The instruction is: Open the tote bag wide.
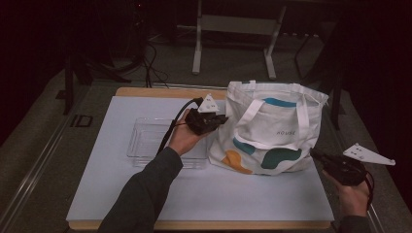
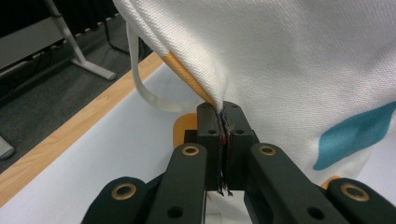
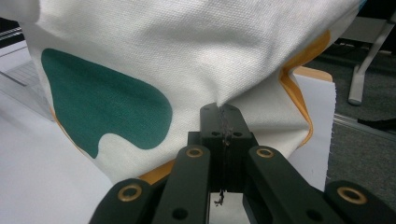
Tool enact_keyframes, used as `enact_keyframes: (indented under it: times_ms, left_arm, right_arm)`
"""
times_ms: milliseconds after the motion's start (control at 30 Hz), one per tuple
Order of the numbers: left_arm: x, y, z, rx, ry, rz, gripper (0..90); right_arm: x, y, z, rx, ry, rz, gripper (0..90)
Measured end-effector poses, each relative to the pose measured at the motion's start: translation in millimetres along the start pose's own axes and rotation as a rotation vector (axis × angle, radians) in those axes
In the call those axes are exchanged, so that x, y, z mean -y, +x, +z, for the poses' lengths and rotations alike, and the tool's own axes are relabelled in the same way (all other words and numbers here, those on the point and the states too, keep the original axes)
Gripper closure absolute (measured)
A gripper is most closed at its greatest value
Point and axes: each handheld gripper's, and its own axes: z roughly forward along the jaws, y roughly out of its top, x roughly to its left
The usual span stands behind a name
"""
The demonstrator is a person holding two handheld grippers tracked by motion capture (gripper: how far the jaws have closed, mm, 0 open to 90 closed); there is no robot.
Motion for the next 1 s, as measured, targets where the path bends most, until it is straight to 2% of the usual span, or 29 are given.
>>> enact_keyframes:
  times_ms: [300, 567, 1000]
  left_arm:
    - [3.7, -6.0, -5.4, 0.028, -0.006, -0.013, 88.2]
    - [3.8, -14.8, -9.4, 0.04, -0.007, 0.012, 88.2]
    - [17.1, -23.5, -15.7, 0.066, -0.01, 0.006, 88.1]
  right_arm:
    - [3.9, 6.2, -5.0, -0.006, -0.006, -0.01, 90.0]
    - [14.0, 9.7, -12.8, -0.017, 0.004, -0.022, 90.0]
    - [25.4, 18.8, -17.9, -0.024, 0.024, -0.054, 90.0]
